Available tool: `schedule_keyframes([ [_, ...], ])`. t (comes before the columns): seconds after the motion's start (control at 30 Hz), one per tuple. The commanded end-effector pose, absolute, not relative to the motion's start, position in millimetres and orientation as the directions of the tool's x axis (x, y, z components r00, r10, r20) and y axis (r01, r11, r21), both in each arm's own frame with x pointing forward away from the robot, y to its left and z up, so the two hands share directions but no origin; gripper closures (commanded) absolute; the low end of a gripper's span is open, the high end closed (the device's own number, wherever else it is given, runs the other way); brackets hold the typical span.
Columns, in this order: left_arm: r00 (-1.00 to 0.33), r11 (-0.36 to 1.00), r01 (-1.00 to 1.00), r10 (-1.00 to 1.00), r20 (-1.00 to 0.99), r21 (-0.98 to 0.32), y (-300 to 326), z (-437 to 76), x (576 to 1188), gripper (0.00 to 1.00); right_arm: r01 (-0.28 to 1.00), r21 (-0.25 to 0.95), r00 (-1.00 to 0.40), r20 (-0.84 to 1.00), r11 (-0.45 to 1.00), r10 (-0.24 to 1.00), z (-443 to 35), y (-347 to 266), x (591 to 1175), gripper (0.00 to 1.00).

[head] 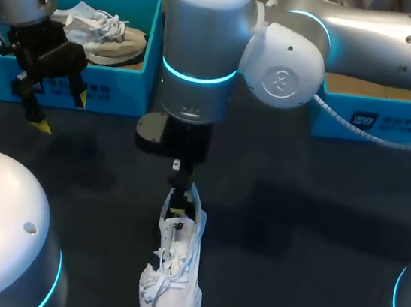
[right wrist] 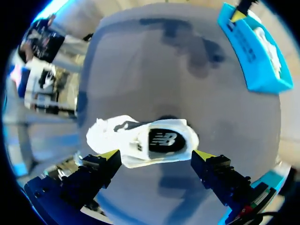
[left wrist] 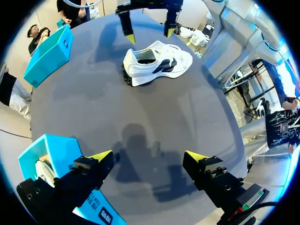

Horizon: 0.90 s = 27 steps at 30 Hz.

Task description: Take the shoe out of the shoebox, open the shoe tongue, remove and reinsert the insole, then place the shoe into the shoebox

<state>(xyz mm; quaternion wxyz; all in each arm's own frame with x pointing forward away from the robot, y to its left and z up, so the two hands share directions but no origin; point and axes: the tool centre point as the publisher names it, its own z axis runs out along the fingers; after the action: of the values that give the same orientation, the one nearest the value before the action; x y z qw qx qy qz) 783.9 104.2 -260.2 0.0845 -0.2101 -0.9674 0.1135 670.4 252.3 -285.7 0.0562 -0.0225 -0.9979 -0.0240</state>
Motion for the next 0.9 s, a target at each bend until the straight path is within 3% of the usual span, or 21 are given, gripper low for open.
schedule_keyframes([
  [0.03,-0.897,0.886,0.388,0.426,0.116,-0.254,105,-260,784,0.0,0.006,0.047,-0.996,0.091,0.999,0.001,-294,263,679,0.0],
  [0.9,-0.897,0.886,0.388,0.426,0.116,-0.254,105,-260,784,0.0,-0.016,0.055,-0.999,0.035,0.998,-0.018,-350,250,733,0.0],
])
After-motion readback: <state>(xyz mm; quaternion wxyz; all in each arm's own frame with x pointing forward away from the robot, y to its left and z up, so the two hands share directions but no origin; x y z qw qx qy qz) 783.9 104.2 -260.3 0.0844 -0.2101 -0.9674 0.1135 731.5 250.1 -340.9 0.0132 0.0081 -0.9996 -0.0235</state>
